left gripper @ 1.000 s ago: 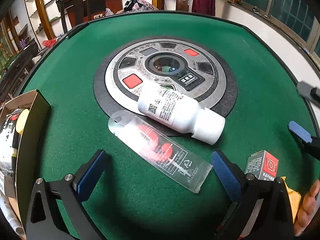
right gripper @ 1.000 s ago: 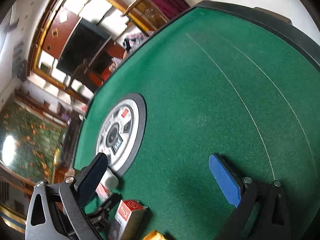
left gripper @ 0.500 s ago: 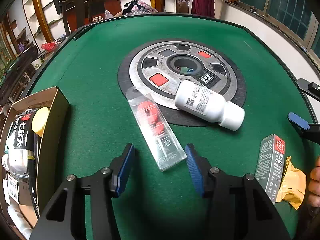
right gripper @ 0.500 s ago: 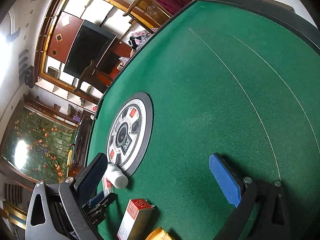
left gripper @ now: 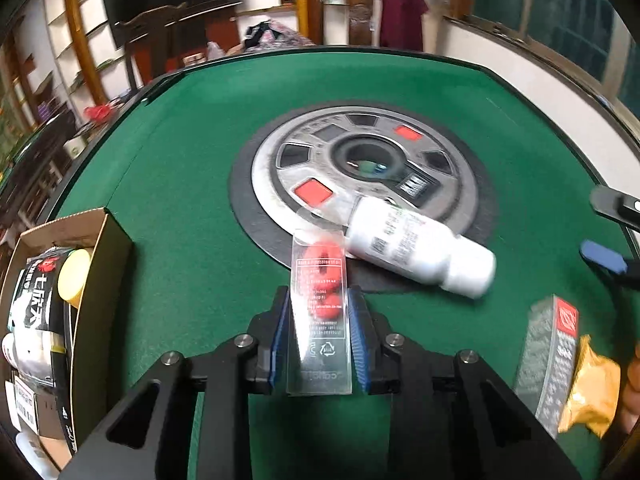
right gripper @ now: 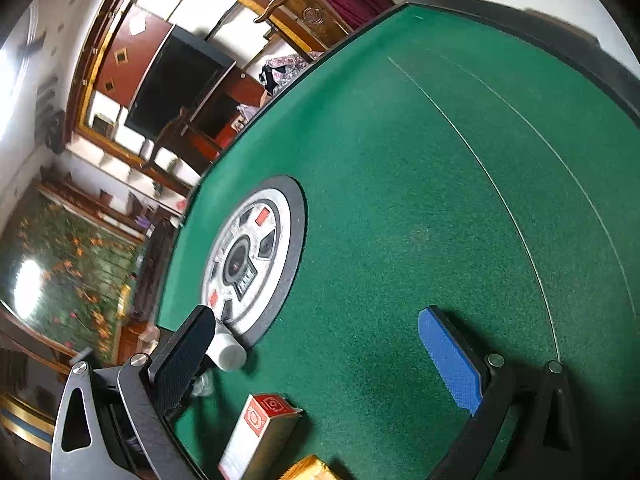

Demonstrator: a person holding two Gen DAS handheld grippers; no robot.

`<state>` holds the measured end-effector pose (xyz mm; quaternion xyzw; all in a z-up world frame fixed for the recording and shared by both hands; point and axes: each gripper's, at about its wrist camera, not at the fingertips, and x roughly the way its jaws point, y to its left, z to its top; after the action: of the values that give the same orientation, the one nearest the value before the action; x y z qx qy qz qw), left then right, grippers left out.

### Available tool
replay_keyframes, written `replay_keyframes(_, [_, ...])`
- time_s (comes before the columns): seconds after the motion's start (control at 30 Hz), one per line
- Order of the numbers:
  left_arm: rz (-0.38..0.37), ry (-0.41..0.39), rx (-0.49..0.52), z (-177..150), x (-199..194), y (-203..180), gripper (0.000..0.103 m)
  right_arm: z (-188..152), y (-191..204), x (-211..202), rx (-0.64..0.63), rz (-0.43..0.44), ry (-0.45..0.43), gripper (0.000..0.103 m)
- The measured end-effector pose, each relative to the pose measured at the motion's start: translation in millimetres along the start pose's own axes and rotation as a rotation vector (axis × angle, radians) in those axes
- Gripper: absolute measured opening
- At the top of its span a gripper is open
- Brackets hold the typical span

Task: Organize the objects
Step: 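Grasp the clear pack with red items with the left tool, then grasp the white bottle on the disc with right tool while left tool lifts the clear pack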

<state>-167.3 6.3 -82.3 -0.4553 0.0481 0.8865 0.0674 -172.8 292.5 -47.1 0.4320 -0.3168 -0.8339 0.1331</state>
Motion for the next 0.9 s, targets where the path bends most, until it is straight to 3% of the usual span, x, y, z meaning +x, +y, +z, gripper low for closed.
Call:
replay_keyframes(0.2, [-0.066, -0.075, -0.067, -13.4, -49.6, 21.2, 0.027, -15.7, 31.1, 7.5, -0.155, -0.022, 0.043, 0.103])
replay_keyframes(0.33, [-0.103, -0.138, -0.097, -32.0, -102.1, 40.6, 0.027, -27.4, 65.4, 0.6, -0.307, -0.079, 0.006, 0.103])
replay_keyframes(0.43, [-0.100, -0.166, -0.097, -45.3, -124.9, 49.7, 0.027, -34.1, 99.7, 4.7, -0.445, -0.134, 0.025, 0.103])
replay_keyframes(0.57, [-0.096, -0.172, -0.114, -60.0, -138.3, 60.8, 0.027, -46.4, 150.5, 35.9, -0.683, -0.206, 0.126, 0.102])
replay_keyframes(0.63, [-0.099, -0.166, -0.136, -68.7, -141.9, 69.0, 0.027, -55.2, 170.1, 62.5, -0.791, -0.282, 0.166, 0.102])
replay_keyframes(0.7, [-0.100, -0.161, -0.152, -77.2, -141.3, 75.7, 0.027, -57.0, 177.7, 82.5, -0.819, -0.328, 0.196, 0.099])
replay_keyframes(0.9, [-0.072, -0.141, -0.183, -87.3, -136.1, 102.0, 0.027, -56.4, 173.7, 123.3, -0.755, -0.345, 0.312, 0.064])
